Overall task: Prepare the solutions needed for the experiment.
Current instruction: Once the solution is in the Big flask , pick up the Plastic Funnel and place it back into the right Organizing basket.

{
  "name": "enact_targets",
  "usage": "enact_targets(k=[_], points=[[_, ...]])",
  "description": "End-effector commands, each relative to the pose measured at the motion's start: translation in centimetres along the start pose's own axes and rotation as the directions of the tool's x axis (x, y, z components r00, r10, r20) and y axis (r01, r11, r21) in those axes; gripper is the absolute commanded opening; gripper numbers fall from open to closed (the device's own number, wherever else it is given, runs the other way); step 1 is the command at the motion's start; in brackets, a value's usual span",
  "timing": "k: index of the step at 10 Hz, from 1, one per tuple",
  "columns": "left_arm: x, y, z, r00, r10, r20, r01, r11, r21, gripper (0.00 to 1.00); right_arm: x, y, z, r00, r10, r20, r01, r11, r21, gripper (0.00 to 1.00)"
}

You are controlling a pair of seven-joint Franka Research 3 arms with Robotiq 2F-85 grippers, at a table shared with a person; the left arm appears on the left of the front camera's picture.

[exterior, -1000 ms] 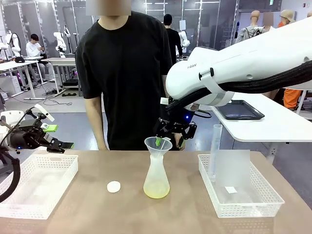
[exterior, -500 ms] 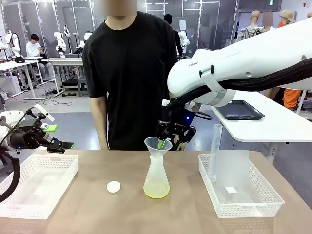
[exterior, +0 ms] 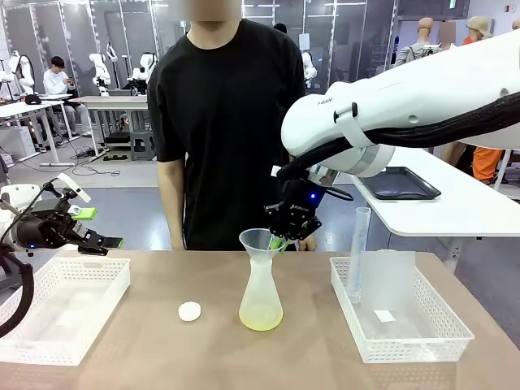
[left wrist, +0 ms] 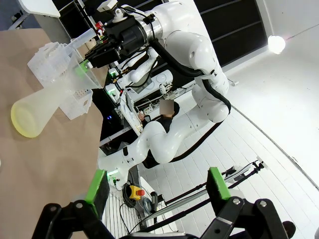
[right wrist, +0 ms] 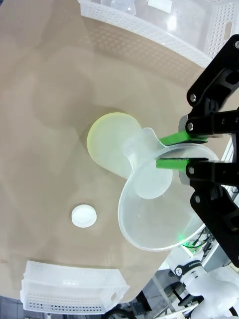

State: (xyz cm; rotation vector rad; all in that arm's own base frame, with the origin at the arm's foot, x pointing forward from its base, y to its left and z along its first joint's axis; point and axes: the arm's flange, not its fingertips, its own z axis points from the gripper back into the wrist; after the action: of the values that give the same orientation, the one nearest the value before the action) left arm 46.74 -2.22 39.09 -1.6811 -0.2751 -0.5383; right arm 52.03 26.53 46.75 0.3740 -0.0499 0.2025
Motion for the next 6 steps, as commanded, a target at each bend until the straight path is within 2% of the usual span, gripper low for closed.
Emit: enact_targets(k=[1, 5, 6], points=[[0.09, -0.11, -0.02, 1.000, -0.004, 0.002, 0.004, 1.000, -0.001, 1.00, 0.45, -0.20, 0.13, 1.000, -0.020, -0.015, 0.020, 1.000, 0.015, 0.00], [0.09, -0.11, -0.02, 1.000, -0.004, 0.002, 0.004, 1.000, -0.001, 1.00, 0.51, -0.45, 0.06, 0.999, -0.034, -0.019, 0.035, 0.999, 0.029, 0.00], [0.09, -0.11, -0.02, 1.000, -0.004, 0.002, 0.004, 1.000, -0.001, 1.00, 0.43, -0.46, 0.22, 0.999, -0.029, -0.018, 0.030, 0.997, 0.065, 0.00]])
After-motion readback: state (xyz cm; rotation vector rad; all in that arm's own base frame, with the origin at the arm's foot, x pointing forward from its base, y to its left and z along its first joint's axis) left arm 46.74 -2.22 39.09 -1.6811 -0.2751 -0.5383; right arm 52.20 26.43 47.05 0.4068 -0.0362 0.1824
